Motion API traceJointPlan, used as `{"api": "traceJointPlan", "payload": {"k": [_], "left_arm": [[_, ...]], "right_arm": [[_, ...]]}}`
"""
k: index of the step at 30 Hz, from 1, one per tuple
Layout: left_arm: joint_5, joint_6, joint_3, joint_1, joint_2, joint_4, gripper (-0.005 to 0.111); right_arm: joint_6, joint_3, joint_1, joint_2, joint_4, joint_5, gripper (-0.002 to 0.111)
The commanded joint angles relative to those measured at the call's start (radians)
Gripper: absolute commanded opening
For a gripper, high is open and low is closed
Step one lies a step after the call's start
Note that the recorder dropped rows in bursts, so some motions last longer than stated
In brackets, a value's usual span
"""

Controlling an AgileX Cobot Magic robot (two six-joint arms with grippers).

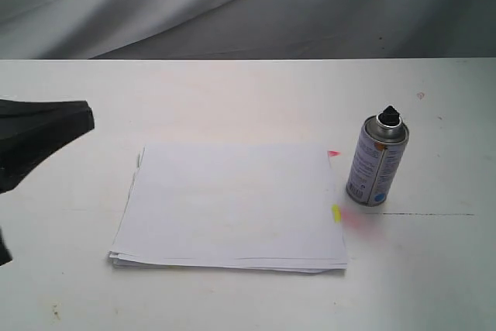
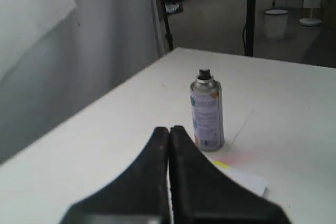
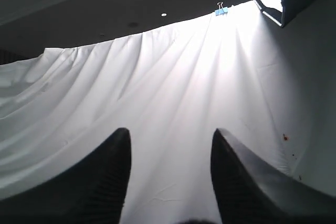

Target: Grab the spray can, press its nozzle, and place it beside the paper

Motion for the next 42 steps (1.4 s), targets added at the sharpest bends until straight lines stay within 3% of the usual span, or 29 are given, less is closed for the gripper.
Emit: {"api": "traceJointPlan", "payload": {"k": [1, 5, 7, 16, 37, 42], "left_arm": [[0.001, -0.005, 0.003, -0.026, -0.200, -0.007, 0.000], [0.003, -0.005, 0.003, -0.167, -0.346, -0.007, 0.000], [0.003, -0.005, 0.003, -0.223, -0.436, -0.007, 0.000], [0.003, -0.007, 0.003, -0.330, -0.676, -0.007, 0.000], [0.003, -0.007, 0.003, -0.340, -0.707, -0.005, 0.000], [0.005, -0.007, 0.003, -0.340, -0.709, -0.006, 0.000]], "right_arm": [[0.006, 0.004, -0.001, -0.005, 0.001, 0.011, 0.023], [0.006, 0.004, -0.001, -0.005, 0.001, 0.040, 0.000], [0.006, 0.004, -0.001, -0.005, 0.001, 0.078, 0.000], [0.112, 0.005, -0.001, -0.005, 0.001, 0.156, 0.000], [0.114, 0.005, -0.001, -0.034, 0.001, 0.156, 0.000], [0.114, 0.005, -0.076, -0.069, 0.008, 0.119, 0.000]]}}
